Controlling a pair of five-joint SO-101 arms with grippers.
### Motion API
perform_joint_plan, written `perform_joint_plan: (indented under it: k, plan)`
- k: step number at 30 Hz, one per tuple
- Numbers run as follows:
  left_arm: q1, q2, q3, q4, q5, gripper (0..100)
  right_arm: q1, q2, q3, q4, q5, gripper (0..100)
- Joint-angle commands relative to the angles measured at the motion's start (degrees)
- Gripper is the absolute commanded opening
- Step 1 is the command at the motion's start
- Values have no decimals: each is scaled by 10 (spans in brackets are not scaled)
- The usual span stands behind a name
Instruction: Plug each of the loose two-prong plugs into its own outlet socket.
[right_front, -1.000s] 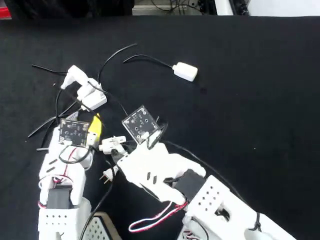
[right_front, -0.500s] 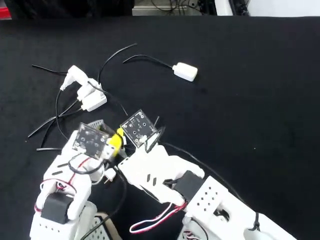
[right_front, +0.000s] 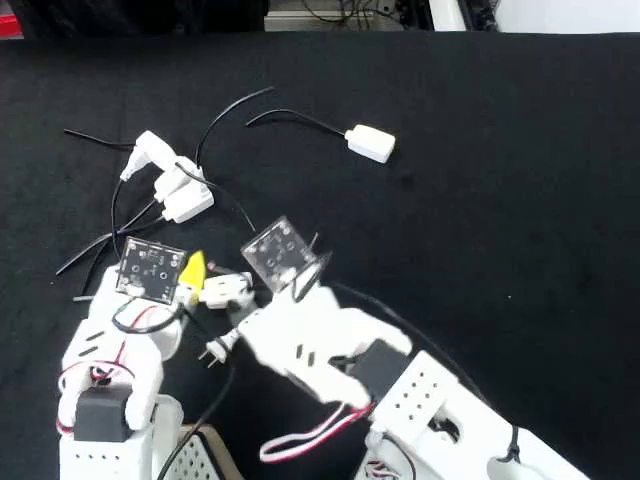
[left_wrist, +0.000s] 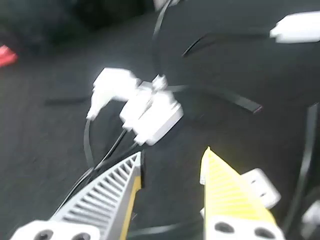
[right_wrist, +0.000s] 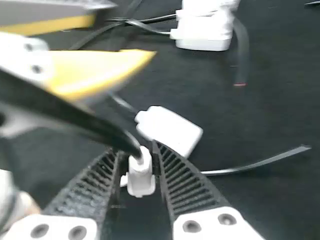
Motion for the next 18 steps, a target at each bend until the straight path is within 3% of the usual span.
perform_joint_plan:
  k: [1, 5, 9, 13, 18]
  plan:
    - [-26, -2, -14, 50, -70, 195, 57, -15, -24, -22, -19, 12]
    - [-1, -3, 13, 72, -125, 195, 83, -17, -43, -24, -62, 12]
    - [54, -3, 30, 71, -134, 198, 82, -18, -44, -24, -88, 12]
    - [50, -4, 33, 58, -104, 199, 81, -17, -40, -25, -111, 12]
    - [41, -4, 54, 14, -51, 200, 81, -15, -38, -61, -212, 12]
